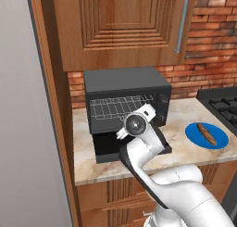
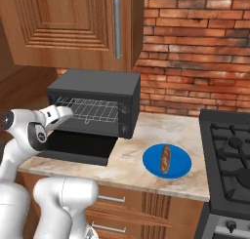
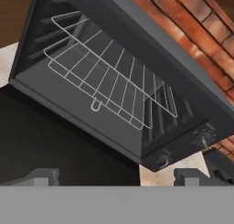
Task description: Pull the toaster oven rack outwards. Pick up the baguette from the plate and place it on the toaster oven rack. Close the toaster oven door fully and set the temperature to the lowest setting.
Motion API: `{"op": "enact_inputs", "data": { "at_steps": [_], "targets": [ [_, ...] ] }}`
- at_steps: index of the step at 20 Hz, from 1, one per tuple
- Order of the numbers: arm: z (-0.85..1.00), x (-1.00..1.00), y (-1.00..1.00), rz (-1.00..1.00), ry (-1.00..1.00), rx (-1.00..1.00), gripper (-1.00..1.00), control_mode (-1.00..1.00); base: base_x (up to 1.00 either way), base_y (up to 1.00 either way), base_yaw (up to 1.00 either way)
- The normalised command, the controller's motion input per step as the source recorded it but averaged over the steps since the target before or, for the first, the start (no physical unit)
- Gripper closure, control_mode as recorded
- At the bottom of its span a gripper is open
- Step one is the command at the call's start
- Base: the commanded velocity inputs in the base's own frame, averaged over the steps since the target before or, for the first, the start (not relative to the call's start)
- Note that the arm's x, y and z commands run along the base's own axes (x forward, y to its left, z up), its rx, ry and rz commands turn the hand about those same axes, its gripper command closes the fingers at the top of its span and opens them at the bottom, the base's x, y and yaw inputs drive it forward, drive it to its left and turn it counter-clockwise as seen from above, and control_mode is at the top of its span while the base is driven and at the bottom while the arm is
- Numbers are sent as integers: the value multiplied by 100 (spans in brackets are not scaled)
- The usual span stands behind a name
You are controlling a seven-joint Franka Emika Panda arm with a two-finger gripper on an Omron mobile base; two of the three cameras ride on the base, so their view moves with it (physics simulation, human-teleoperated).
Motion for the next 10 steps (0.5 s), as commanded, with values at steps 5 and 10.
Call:
{"op": "enact_inputs", "data": {
  "at_steps": [5, 10],
  "targets": [
    [-20, 35, 10, 0, 0, -6, -100, -100, 0, 0, 0],
    [-24, 37, 12, 0, 0, -5, -100, -100, 0, 0, 0]
  ]
}}
